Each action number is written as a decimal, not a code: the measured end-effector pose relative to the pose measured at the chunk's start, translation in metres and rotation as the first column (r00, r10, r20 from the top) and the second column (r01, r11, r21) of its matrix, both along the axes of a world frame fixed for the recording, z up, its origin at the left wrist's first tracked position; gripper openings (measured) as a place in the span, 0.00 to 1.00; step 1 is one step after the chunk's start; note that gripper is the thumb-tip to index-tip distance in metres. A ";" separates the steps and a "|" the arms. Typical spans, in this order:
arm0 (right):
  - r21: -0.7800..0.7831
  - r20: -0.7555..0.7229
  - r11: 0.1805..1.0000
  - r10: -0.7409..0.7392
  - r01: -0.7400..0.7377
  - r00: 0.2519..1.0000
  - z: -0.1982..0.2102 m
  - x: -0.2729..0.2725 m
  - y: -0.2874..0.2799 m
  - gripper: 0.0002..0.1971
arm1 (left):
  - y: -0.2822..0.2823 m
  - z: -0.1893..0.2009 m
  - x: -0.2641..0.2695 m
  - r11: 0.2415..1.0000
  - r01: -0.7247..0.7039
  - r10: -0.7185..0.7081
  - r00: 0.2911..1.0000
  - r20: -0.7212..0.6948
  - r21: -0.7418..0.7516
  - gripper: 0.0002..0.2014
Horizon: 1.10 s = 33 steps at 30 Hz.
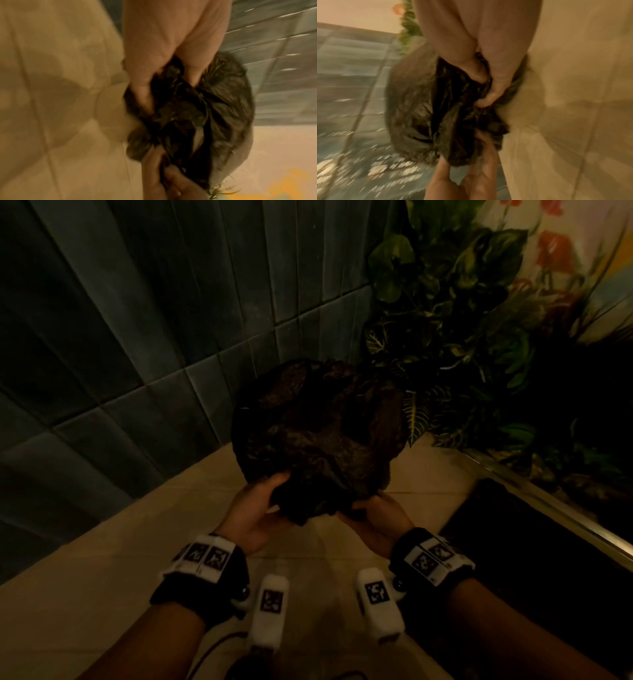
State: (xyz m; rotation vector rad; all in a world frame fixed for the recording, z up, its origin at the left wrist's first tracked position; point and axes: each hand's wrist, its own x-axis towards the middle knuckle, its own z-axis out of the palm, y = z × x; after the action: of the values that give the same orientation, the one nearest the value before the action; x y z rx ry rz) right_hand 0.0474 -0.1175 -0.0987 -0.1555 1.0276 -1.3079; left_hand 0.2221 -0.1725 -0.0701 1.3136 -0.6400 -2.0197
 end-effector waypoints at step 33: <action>0.221 0.074 0.974 -0.063 0.046 0.995 -0.023 -0.027 0.017 0.25 | -0.052 -0.010 0.014 0.990 -0.118 0.119 0.993 -0.001 0.074 0.25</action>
State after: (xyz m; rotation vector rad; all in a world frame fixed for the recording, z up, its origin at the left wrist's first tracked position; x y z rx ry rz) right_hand 0.0204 -0.1000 -0.1221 0.0931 1.1051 -1.2304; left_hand 0.2364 -0.2242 -0.0800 1.3566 -0.4770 -1.9660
